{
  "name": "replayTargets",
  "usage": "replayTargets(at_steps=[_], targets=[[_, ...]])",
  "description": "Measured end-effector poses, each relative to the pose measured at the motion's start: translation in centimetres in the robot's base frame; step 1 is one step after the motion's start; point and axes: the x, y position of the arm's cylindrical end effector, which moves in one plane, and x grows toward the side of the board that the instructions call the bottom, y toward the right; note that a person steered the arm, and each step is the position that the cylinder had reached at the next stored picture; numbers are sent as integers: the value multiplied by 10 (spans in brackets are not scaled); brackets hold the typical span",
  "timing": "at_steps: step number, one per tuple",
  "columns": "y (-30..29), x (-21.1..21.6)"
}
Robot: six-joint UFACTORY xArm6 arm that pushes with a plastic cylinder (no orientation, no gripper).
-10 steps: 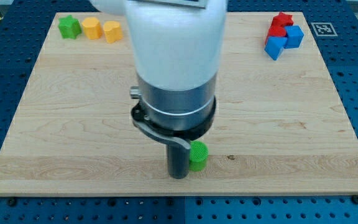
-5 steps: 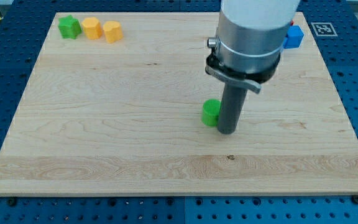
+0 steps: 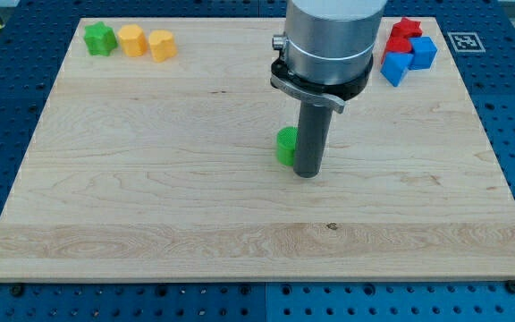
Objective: Slide the green circle right and up
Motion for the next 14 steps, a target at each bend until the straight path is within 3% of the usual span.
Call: replayTargets(at_steps=[4,14], targets=[[-2,-69],[-115,-61]])
